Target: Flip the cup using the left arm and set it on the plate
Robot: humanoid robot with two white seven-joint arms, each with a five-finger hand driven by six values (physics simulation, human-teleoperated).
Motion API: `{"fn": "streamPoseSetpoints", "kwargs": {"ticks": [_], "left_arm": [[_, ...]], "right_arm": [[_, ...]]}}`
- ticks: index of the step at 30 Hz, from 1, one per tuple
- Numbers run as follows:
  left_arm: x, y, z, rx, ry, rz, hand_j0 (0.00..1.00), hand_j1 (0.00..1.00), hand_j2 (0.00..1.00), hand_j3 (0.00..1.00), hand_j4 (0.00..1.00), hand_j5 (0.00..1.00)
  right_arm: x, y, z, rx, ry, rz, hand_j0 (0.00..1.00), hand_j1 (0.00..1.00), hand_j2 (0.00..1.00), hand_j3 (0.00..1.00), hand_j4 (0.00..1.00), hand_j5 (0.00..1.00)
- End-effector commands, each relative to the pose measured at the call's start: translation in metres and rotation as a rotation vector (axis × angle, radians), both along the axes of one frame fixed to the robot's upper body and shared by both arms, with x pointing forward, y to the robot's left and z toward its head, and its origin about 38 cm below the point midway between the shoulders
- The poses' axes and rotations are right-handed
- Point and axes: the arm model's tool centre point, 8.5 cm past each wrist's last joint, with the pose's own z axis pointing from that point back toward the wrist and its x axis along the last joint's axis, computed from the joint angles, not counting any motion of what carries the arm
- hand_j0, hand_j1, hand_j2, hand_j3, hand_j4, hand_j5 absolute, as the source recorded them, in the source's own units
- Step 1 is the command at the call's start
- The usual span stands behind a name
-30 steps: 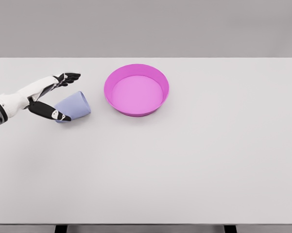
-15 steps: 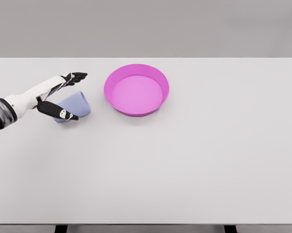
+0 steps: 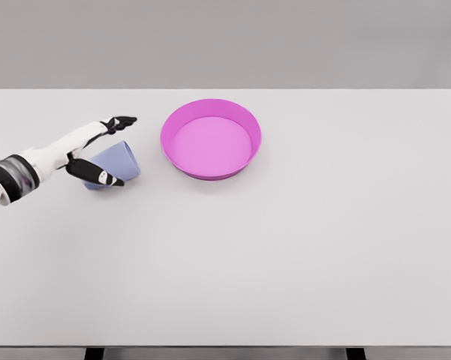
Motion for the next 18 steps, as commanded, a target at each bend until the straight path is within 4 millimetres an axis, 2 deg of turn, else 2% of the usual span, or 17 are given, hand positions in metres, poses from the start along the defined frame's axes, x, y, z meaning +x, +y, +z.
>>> {"fn": "streamPoseSetpoints", "kwargs": {"ticks": [1, 5, 14, 18], "left_arm": [[0.001, -0.001, -0.011, -0.005, 0.027, 0.007, 1.00, 1.00, 1.00, 1.00, 1.00, 1.00], [0.003, -0.005, -0.023, -0.015, 0.055, 0.008, 1.00, 1.00, 1.00, 1.00, 1.00, 1.00], [0.007, -0.005, -0.014, -0.016, 0.034, 0.008, 1.00, 1.00, 1.00, 1.00, 1.00, 1.00], [0.009, -0.001, -0.017, -0.014, 0.043, 0.021, 1.00, 1.00, 1.00, 1.00, 1.00, 1.00]], "right_arm": [[0.000, 0.000, 0.000, 0.000, 0.000, 0.001, 1.00, 1.00, 1.00, 1.00, 1.00, 1.00], [0.000, 0.000, 0.000, 0.000, 0.000, 0.000, 1.00, 1.00, 1.00, 1.00, 1.00, 1.00], [0.000, 0.000, 0.000, 0.000, 0.000, 0.000, 1.00, 1.00, 1.00, 1.00, 1.00, 1.00], [0.000, 0.000, 0.000, 0.000, 0.000, 0.000, 1.00, 1.00, 1.00, 1.00, 1.00, 1.00]]}}
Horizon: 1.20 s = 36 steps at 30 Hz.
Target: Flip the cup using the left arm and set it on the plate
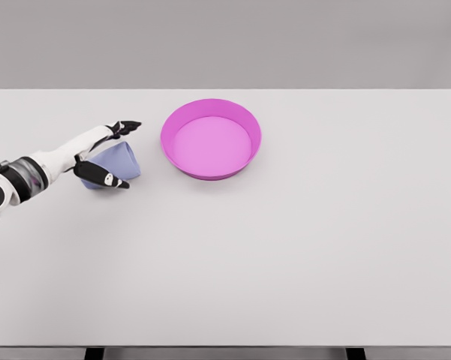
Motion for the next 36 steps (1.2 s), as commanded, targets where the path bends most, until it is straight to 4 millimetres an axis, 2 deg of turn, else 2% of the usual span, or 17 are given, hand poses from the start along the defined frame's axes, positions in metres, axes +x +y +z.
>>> {"fn": "streamPoseSetpoints", "kwargs": {"ticks": [1, 3, 8, 13, 14, 18, 21, 24, 26, 28, 31, 32, 33, 36], "left_arm": [[0.001, 0.004, -0.004, 0.001, 0.013, 0.013, 1.00, 1.00, 1.00, 1.00, 1.00, 1.00], [0.005, 0.011, -0.009, 0.011, 0.025, 0.033, 1.00, 1.00, 1.00, 1.00, 1.00, 1.00], [0.004, 0.005, -0.016, 0.016, 0.045, 0.020, 1.00, 1.00, 1.00, 1.00, 1.00, 1.00], [0.005, 0.011, -0.022, 0.025, 0.074, 0.052, 0.97, 0.97, 0.97, 0.97, 0.97, 0.97], [0.005, 0.013, -0.023, 0.028, 0.084, 0.065, 0.94, 0.94, 0.94, 0.94, 0.94, 0.94], [0.005, 0.012, -0.022, 0.020, 0.086, 0.065, 0.65, 0.65, 0.65, 0.65, 0.65, 0.65], [0.005, 0.011, -0.020, 0.013, 0.082, 0.060, 0.54, 0.54, 0.54, 0.54, 0.54, 0.54], [0.004, 0.010, -0.020, 0.000, 0.086, 0.057, 0.51, 0.51, 0.51, 0.51, 0.51, 0.51], [0.004, 0.007, -0.012, -0.049, 0.074, 0.039, 0.51, 0.51, 0.51, 0.51, 0.51, 0.51], [0.006, -0.004, 0.007, -0.133, 0.027, -0.019, 0.46, 0.46, 0.46, 0.46, 0.46, 0.46], [0.006, -0.009, 0.016, -0.167, -0.031, -0.070, 0.46, 0.46, 0.46, 0.46, 0.46, 0.46], [0.009, -0.012, 0.025, -0.174, -0.061, -0.083, 0.47, 0.47, 0.47, 0.47, 0.47, 0.47], [0.013, -0.021, 0.032, -0.201, -0.089, -0.104, 0.47, 0.47, 0.47, 0.47, 0.47, 0.47], [0.021, -0.042, 0.036, -0.321, -0.131, -0.101, 0.47, 0.47, 0.47, 0.47, 0.47, 0.47]], "right_arm": [[0.000, 0.000, 0.000, 0.000, 0.000, 0.000, 1.00, 1.00, 1.00, 1.00, 1.00, 1.00], [0.000, 0.000, 0.000, 0.000, 0.000, 0.000, 1.00, 1.00, 1.00, 1.00, 1.00, 1.00], [0.000, 0.000, 0.000, 0.000, 0.000, 0.000, 1.00, 1.00, 1.00, 1.00, 1.00, 1.00], [0.000, 0.000, 0.000, 0.000, 0.000, 0.000, 1.00, 1.00, 1.00, 1.00, 1.00, 1.00], [0.000, 0.000, 0.000, 0.000, 0.000, 0.001, 1.00, 1.00, 1.00, 1.00, 1.00, 1.00], [0.000, 0.000, 0.000, 0.000, 0.000, 0.001, 1.00, 1.00, 1.00, 1.00, 1.00, 1.00], [0.000, 0.000, 0.000, 0.000, 0.000, 0.001, 1.00, 1.00, 1.00, 1.00, 1.00, 1.00], [0.000, 0.000, 0.000, 0.000, 0.000, 0.000, 1.00, 1.00, 1.00, 1.00, 1.00, 1.00], [0.000, 0.000, 0.000, 0.000, 0.000, 0.000, 1.00, 1.00, 1.00, 1.00, 1.00, 1.00], [0.000, 0.000, 0.000, 0.000, 0.000, 0.000, 1.00, 1.00, 1.00, 1.00, 1.00, 1.00], [0.000, 0.000, 0.000, 0.000, 0.000, 0.000, 1.00, 1.00, 1.00, 1.00, 1.00, 1.00], [0.000, 0.000, 0.000, 0.000, 0.000, 0.000, 1.00, 1.00, 1.00, 1.00, 1.00, 1.00], [0.000, 0.000, 0.000, 0.000, 0.000, 0.000, 1.00, 1.00, 1.00, 1.00, 1.00, 1.00], [0.000, 0.000, 0.000, 0.000, 0.000, 0.001, 1.00, 1.00, 1.00, 1.00, 1.00, 1.00]]}}
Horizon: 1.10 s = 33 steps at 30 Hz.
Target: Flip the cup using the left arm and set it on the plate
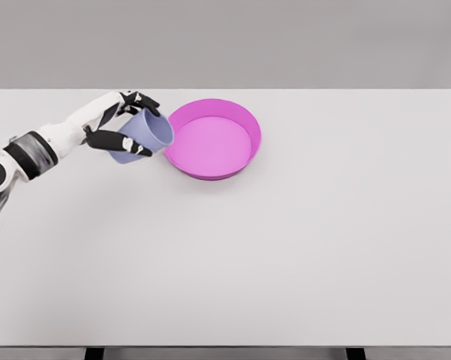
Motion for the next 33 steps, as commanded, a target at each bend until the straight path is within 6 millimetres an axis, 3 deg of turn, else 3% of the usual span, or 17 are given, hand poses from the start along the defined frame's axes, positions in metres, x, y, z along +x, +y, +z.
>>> {"fn": "streamPoseSetpoints", "kwargs": {"ticks": [1, 5, 11, 14, 18, 22, 27, 33], "left_arm": [[0.003, -0.017, -0.001, -0.107, -0.026, 0.004, 0.47, 0.47, 0.47, 0.47, 0.47, 0.47], [0.017, -0.038, -0.007, -0.263, -0.107, 0.020, 0.48, 0.48, 0.48, 0.48, 0.48, 0.48], [0.029, -0.075, -0.034, -0.493, -0.201, 0.101, 0.52, 0.52, 0.52, 0.52, 0.52, 0.52], [0.029, -0.089, -0.049, -0.567, -0.218, 0.101, 0.54, 0.54, 0.54, 0.54, 0.54, 0.54], [0.020, -0.113, -0.056, -0.761, -0.175, 0.067, 0.55, 0.55, 0.55, 0.55, 0.55, 0.55], [0.021, -0.123, -0.070, -0.851, -0.129, 0.093, 0.55, 0.55, 0.55, 0.55, 0.55, 0.55], [0.027, -0.114, -0.099, -0.842, -0.066, 0.170, 0.55, 0.55, 0.55, 0.55, 0.55, 0.55], [0.042, -0.106, -0.103, -0.796, -0.089, 0.279, 0.54, 0.54, 0.54, 0.54, 0.54, 0.54]], "right_arm": [[0.000, 0.000, 0.000, 0.000, 0.000, -0.001, 1.00, 1.00, 1.00, 1.00, 1.00, 1.00], [0.000, 0.000, 0.000, 0.000, 0.000, -0.001, 1.00, 1.00, 1.00, 1.00, 1.00, 1.00], [0.000, 0.000, 0.000, 0.000, 0.000, 0.001, 1.00, 1.00, 1.00, 1.00, 1.00, 1.00], [0.000, 0.000, 0.000, 0.000, 0.000, -0.001, 1.00, 1.00, 1.00, 1.00, 1.00, 1.00], [0.000, 0.000, 0.000, 0.000, 0.000, -0.001, 1.00, 1.00, 1.00, 1.00, 1.00, 1.00], [0.000, 0.000, 0.000, 0.000, 0.000, -0.001, 1.00, 1.00, 1.00, 1.00, 1.00, 1.00], [0.000, 0.000, 0.000, 0.000, 0.000, -0.001, 1.00, 1.00, 1.00, 1.00, 1.00, 1.00], [0.000, 0.000, 0.000, 0.000, 0.000, -0.001, 1.00, 1.00, 1.00, 1.00, 1.00, 1.00]]}}
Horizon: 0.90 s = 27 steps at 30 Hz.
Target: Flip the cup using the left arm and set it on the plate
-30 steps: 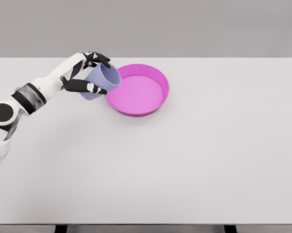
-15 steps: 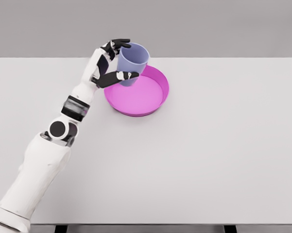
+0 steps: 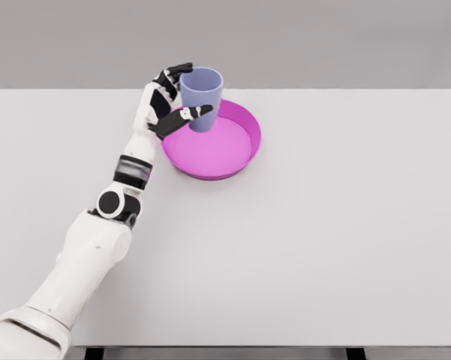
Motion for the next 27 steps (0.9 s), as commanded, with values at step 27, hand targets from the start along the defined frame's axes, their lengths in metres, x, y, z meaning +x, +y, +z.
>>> {"fn": "streamPoseSetpoints", "kwargs": {"ticks": [27], "left_arm": [[-0.005, -0.014, -0.034, 0.100, 0.051, 0.011, 0.58, 0.58, 0.58, 0.58, 0.58, 0.58]], "right_arm": [[0.000, 0.000, 0.000, 0.000, 0.000, 0.001, 1.00, 1.00, 1.00, 1.00, 1.00, 1.00]]}}
